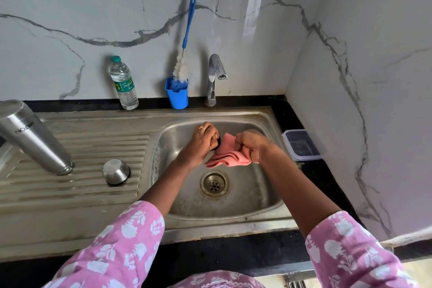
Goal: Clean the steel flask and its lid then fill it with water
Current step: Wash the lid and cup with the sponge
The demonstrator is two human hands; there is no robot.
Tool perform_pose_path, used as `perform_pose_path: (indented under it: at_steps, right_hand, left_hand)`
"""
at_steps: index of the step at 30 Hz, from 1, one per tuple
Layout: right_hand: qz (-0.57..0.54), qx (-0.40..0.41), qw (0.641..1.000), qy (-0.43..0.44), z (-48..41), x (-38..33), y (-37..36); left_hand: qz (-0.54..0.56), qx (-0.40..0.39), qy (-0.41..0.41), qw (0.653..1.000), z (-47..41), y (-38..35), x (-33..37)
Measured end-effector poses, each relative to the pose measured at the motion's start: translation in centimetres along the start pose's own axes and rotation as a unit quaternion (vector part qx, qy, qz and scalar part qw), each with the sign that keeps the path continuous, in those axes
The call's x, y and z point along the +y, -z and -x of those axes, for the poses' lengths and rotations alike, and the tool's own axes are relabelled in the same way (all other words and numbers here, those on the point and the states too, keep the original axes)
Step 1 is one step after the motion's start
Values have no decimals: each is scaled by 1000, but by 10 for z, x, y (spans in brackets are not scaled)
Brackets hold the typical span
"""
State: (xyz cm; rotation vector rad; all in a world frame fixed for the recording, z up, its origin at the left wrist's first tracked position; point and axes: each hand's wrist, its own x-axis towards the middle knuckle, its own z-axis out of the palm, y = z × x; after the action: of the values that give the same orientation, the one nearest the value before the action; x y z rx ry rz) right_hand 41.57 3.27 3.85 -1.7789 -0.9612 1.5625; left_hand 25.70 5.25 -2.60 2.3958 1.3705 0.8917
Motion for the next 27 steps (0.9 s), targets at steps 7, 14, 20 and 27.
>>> perform_pose_path:
  at_steps: [7, 14, 20, 27]
  right_hand:
    - [344, 119, 899, 244, 2, -10, -1]
    - [403, 165, 787, 436, -1, 22, -28]
    - [507, 206, 603, 580, -3, 46, -28]
    - [341, 220, 795, 451, -4, 40, -13]
  left_hand:
    - [325, 93, 261, 904, 4, -1, 13]
    - [556, 176, 341, 737, -4, 3, 32]
    - [634, 234, 436, 594, -15, 14, 43]
    - [630, 188, 363, 660, -20, 35, 42]
